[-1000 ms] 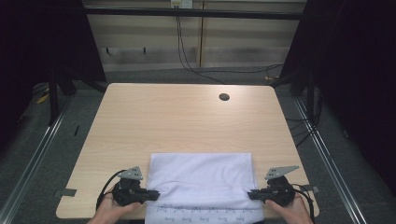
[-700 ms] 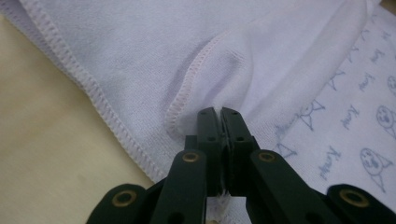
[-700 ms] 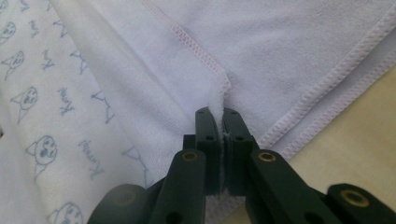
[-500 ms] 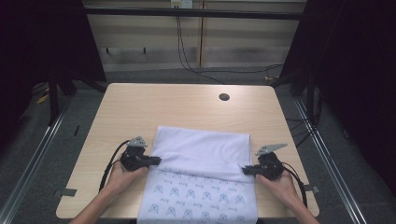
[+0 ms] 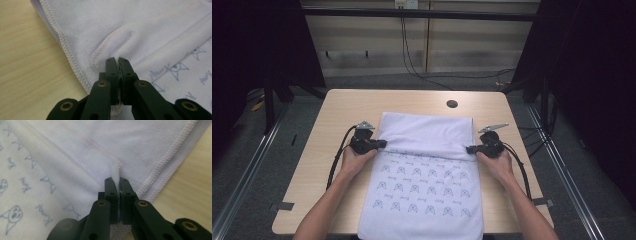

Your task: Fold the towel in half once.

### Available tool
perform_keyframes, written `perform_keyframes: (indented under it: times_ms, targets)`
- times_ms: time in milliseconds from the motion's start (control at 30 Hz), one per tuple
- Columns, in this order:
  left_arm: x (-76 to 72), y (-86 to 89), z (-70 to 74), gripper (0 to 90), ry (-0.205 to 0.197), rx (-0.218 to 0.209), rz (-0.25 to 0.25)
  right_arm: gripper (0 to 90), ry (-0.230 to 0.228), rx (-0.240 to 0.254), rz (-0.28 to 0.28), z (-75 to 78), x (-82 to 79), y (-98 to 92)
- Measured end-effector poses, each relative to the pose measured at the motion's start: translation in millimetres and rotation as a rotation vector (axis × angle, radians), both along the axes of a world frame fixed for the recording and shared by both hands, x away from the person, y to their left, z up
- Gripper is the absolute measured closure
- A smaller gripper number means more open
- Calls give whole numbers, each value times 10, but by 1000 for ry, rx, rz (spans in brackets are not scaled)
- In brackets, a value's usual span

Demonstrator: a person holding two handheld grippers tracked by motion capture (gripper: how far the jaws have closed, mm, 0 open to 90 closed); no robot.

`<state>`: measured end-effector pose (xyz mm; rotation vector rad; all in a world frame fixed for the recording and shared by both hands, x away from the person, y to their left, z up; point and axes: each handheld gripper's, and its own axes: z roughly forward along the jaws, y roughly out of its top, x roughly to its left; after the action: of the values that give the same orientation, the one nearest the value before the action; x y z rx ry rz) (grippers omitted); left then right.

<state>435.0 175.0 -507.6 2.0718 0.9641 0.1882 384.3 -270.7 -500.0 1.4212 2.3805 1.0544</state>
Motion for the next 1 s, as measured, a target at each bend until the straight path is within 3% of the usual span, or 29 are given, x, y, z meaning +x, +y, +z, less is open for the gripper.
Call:
perform_keyframes:
  times_ms: [200,300,400,433,500,533,600,667,700,800,867,1000]
  targets:
    - [135,-30,-8,874,-15,9,44,874,-38,-8,-58,-29,305,25]
    - [175,-19,-33,874,-9,-22,70,874,-60,-14,-93,-43,426,47]
    - [156,-9,6,873,-1,-8,62,874,-65,-10,-107,-44,463,72]
    - [150,8,23,873,3,-28,70,873,-69,-6,-101,-37,457,59]
    - [133,63,97,872,-12,-68,66,873,-79,29,-98,6,428,21]
    - [109,100,179,872,-28,-101,51,872,-108,60,-87,56,410,-11]
    - [52,131,328,871,-65,-108,32,872,-167,123,-76,245,345,-81]
    - [-52,173,527,870,-107,-148,7,873,-209,175,-68,414,283,-139]
    - [-98,183,587,870,-120,-168,-5,872,-240,188,-58,529,231,-169]
    - [-309,203,786,870,-168,-169,-41,872,-292,219,-24,750,52,-207]
    - [-425,225,851,870,-181,-171,-56,872,-315,216,0,834,-81,-213]
    - [-684,304,985,869,-192,-221,-95,872,-342,244,48,957,-394,-248]
